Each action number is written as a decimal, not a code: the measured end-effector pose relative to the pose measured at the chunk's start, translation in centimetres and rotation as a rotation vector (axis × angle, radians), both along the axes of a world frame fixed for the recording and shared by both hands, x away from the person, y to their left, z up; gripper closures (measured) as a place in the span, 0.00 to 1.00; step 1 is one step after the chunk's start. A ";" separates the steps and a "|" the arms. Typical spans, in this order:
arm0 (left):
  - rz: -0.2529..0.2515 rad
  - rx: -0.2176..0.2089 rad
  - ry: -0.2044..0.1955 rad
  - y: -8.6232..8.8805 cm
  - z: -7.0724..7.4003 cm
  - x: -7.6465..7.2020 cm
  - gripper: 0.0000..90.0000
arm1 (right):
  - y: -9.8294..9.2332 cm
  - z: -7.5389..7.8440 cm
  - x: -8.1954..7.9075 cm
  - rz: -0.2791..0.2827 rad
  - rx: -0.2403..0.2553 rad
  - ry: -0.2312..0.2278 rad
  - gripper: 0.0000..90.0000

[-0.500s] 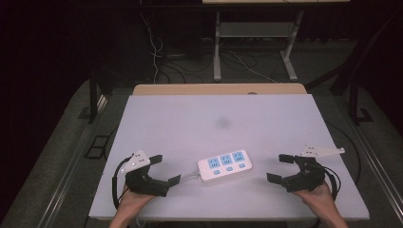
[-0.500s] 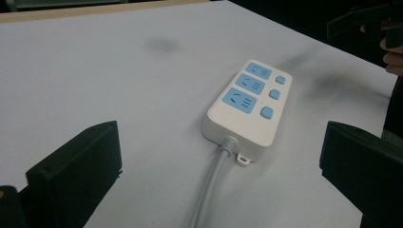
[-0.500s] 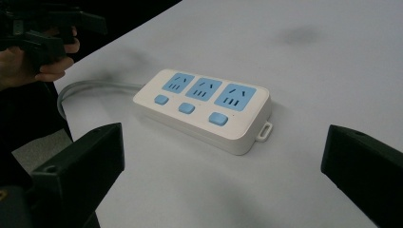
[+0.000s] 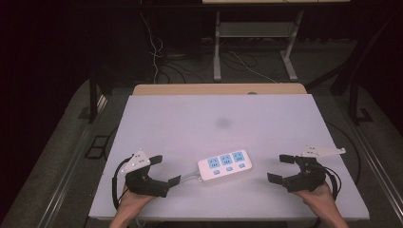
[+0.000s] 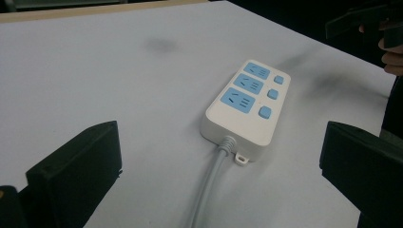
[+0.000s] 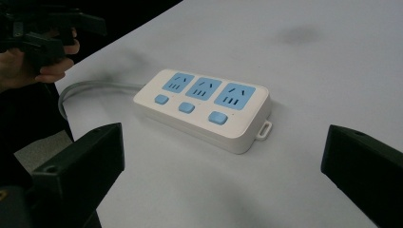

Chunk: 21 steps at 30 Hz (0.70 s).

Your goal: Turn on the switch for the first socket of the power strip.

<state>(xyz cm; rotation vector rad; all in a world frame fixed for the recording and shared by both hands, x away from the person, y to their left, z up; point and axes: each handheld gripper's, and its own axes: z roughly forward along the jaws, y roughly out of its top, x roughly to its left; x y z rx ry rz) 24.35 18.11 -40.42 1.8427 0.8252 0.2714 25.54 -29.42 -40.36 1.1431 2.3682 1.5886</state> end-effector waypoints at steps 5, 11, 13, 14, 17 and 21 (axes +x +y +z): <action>0.000 -0.002 0.003 -0.1 0.0 -0.1 0.00 | 0.0 0.0 0.0 0.000 0.000 0.004 0.00; -0.003 -0.013 0.002 -0.1 0.4 -0.2 0.00 | -0.1 -0.1 0.0 -0.005 0.007 0.008 0.00; -0.003 -0.010 0.004 -0.1 0.5 -0.2 0.00 | -0.3 -0.2 0.1 -0.009 0.007 0.011 0.00; -0.003 -0.010 0.006 -0.1 0.6 -0.1 0.00 | -0.3 -0.2 0.1 -0.011 0.008 0.010 0.00; -0.011 -0.001 0.011 -0.2 0.9 0.0 0.00 | -0.5 -0.2 0.1 -0.017 0.011 0.009 0.00; -0.027 0.015 0.019 -0.4 1.3 0.2 0.00 | -0.6 -0.2 0.1 -0.021 0.013 0.010 0.00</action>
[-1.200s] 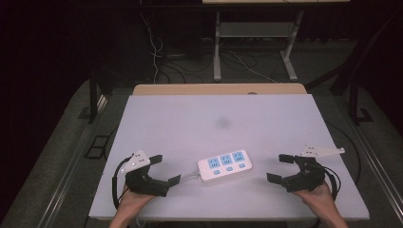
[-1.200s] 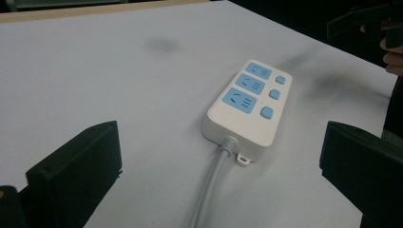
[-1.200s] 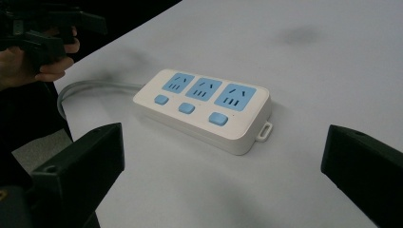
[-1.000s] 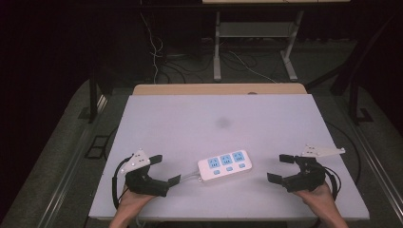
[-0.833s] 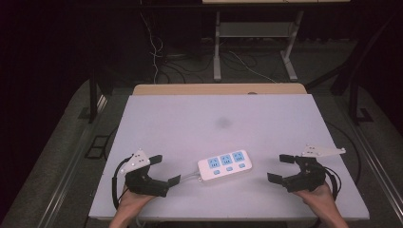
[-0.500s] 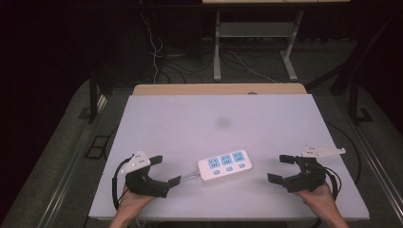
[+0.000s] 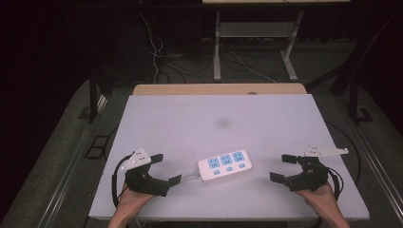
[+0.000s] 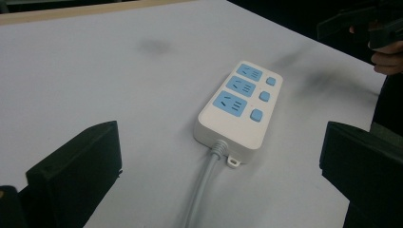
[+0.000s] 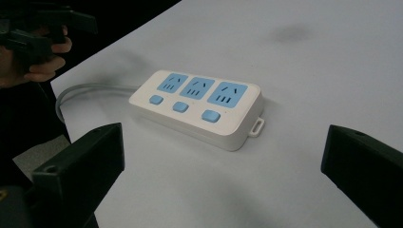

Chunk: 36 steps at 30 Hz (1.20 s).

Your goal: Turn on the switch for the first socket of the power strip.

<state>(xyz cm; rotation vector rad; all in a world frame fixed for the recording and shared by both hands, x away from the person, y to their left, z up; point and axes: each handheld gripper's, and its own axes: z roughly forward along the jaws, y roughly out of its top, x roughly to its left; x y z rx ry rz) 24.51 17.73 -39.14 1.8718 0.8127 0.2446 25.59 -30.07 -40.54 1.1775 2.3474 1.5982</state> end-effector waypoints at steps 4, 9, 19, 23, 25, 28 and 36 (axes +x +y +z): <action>-0.012 0.018 0.003 -0.3 0.3 0.2 0.00 | -0.1 0.0 0.0 -0.004 -0.001 0.001 0.00; -0.033 0.031 0.005 -0.8 0.9 0.6 0.00 | -0.1 -0.1 0.0 -0.006 -0.004 0.001 0.00; -0.069 0.054 0.002 -2.0 2.1 1.6 0.00 | -0.1 -0.1 0.1 -0.006 -0.007 0.003 0.00; -0.076 0.060 0.008 -2.3 2.4 2.0 0.00 | -0.1 -0.1 0.1 -0.004 -0.008 0.002 0.00; -0.079 0.062 0.010 -2.5 2.6 2.1 0.00 | -0.1 -0.1 0.1 -0.005 -0.008 0.004 0.00; -0.087 0.066 0.015 -2.7 2.7 2.5 0.00 | -0.1 -0.1 0.1 -0.004 -0.009 0.003 0.00; -0.116 0.083 0.033 -3.9 2.9 3.3 0.00 | -0.1 -0.1 0.1 -0.001 -0.009 0.006 0.00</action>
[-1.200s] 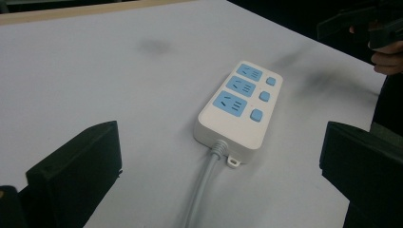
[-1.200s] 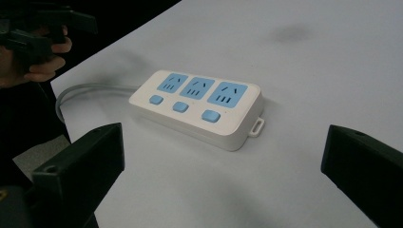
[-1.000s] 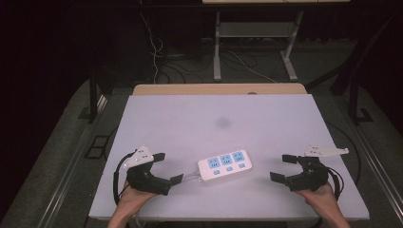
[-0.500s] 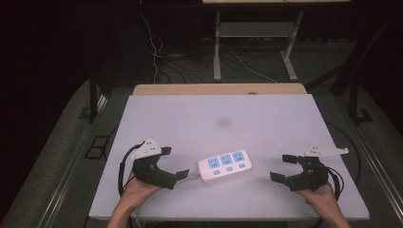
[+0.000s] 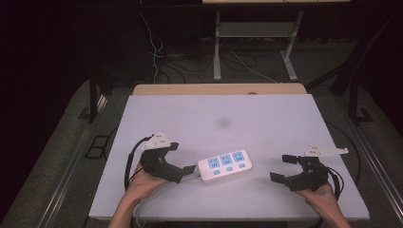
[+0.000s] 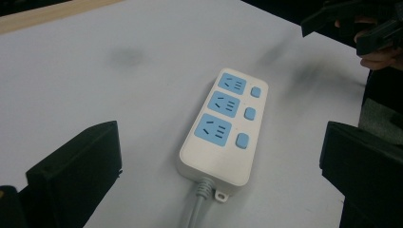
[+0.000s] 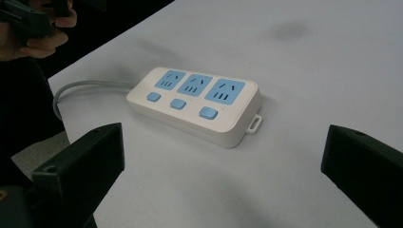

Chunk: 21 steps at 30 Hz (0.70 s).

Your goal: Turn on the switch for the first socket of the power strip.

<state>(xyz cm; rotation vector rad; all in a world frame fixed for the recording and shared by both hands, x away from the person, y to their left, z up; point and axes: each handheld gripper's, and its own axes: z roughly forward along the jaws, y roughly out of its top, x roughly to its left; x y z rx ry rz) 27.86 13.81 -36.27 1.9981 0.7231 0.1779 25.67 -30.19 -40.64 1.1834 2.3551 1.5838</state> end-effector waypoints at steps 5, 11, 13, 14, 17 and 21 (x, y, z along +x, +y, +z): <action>-0.017 0.014 0.005 -0.7 0.2 0.4 0.00 | -0.1 0.0 0.0 0.001 -0.002 0.001 0.00; -0.035 0.021 0.008 -1.4 0.5 0.9 0.00 | 0.0 0.0 0.0 0.001 -0.004 0.004 0.00; -0.044 0.030 0.010 -1.8 0.6 1.0 0.00 | 0.0 0.0 0.0 0.002 -0.004 0.004 0.00; -0.049 0.034 0.009 -1.9 0.7 1.1 0.00 | 0.0 0.0 0.0 0.002 -0.004 0.004 0.00; -0.060 0.043 0.014 -2.4 0.7 1.3 0.00 | 0.0 0.0 0.0 0.002 -0.003 0.003 0.00; -0.075 0.063 0.018 -3.1 0.5 1.5 0.00 | -0.1 0.0 0.0 0.003 -0.004 0.003 0.00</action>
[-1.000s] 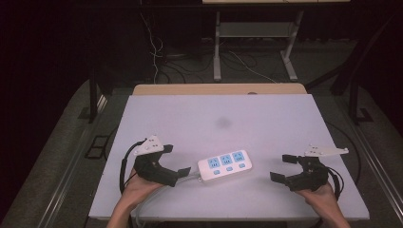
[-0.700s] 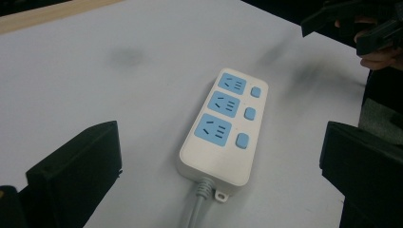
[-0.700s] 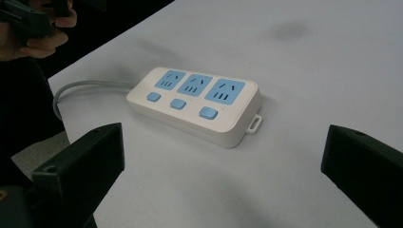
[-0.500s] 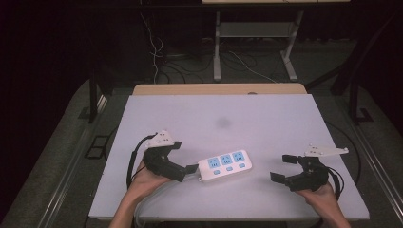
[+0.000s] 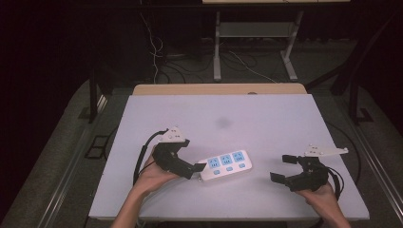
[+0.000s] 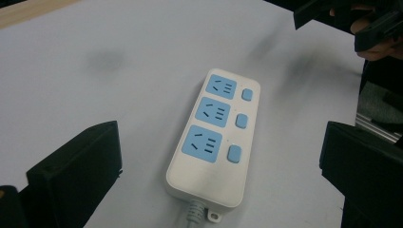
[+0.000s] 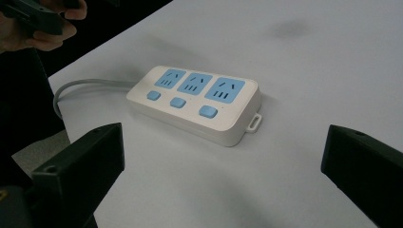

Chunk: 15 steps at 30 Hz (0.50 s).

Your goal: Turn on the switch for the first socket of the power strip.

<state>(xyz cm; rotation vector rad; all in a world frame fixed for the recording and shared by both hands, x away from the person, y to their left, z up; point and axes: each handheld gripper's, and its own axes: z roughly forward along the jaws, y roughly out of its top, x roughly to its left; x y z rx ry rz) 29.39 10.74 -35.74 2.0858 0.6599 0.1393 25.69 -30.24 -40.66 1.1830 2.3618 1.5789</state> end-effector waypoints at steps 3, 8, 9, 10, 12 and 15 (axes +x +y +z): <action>-0.010 0.010 0.003 -0.4 0.0 0.2 0.00 | 0.0 0.0 0.0 0.000 0.000 0.001 0.00; -0.028 0.029 0.010 -1.1 -0.2 0.5 0.00 | 0.0 0.0 0.0 0.002 -0.001 0.000 0.00; -0.034 0.037 0.012 -1.3 -0.2 0.6 0.00 | 0.0 0.0 0.0 0.002 -0.001 0.001 0.00; -0.037 0.040 0.012 -1.4 -0.2 0.6 0.00 | 0.0 0.0 0.0 0.002 -0.001 0.001 0.00; -0.048 0.052 0.014 -1.8 -0.2 0.7 0.00 | 0.0 0.0 0.0 0.002 -0.002 0.001 0.00; -0.063 0.068 0.016 -2.3 -0.2 0.9 0.00 | 0.0 0.0 0.0 0.005 -0.003 0.000 0.00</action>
